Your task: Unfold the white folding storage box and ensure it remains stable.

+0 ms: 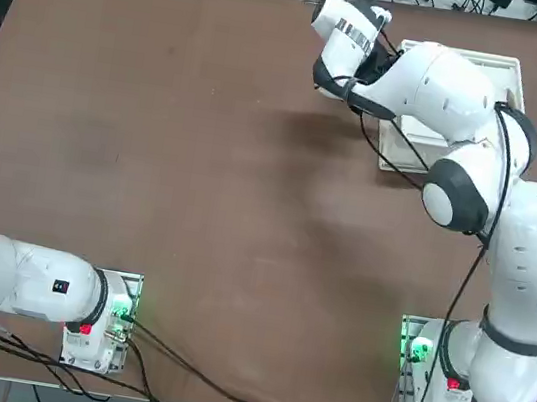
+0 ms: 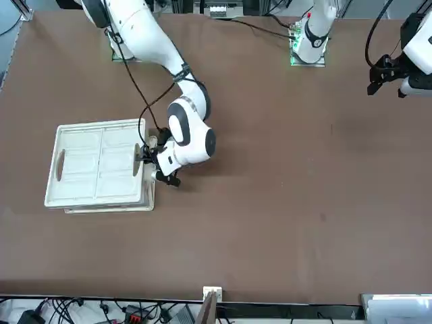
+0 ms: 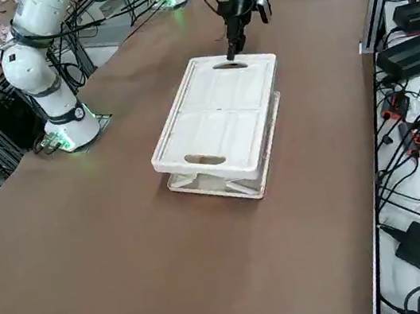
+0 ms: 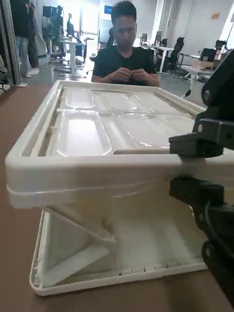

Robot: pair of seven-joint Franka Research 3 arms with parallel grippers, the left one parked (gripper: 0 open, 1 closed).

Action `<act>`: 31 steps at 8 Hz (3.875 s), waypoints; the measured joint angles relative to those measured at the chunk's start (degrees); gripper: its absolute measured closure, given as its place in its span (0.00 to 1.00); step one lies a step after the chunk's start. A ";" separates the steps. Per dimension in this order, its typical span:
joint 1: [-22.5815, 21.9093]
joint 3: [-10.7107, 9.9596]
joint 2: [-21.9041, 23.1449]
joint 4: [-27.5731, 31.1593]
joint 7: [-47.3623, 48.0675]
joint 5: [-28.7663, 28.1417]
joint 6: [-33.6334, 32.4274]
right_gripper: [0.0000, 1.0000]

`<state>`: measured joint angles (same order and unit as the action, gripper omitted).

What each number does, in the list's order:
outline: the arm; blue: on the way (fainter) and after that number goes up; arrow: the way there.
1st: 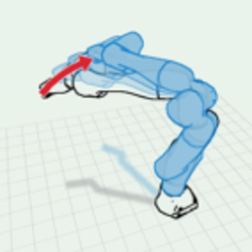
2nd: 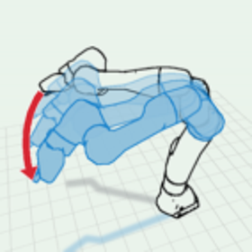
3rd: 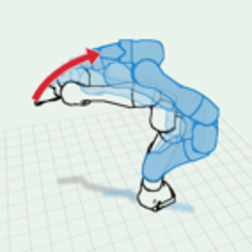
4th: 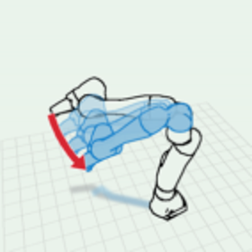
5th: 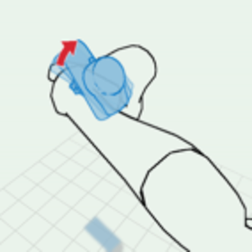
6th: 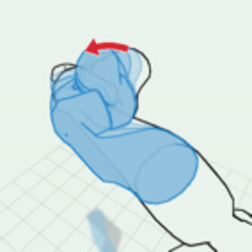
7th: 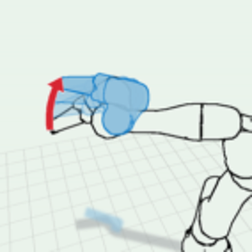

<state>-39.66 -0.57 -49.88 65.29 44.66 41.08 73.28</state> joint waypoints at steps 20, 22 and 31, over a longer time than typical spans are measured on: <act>-6.26 0.56 -3.82 2.18 -7.69 20.34 -7.37 0.74; -6.27 0.48 -3.83 2.13 -7.56 21.07 -7.37 0.74; -6.31 0.33 -3.83 2.07 -7.07 22.95 -8.49 0.74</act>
<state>-45.97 -0.24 -53.71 67.36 37.59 64.03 64.80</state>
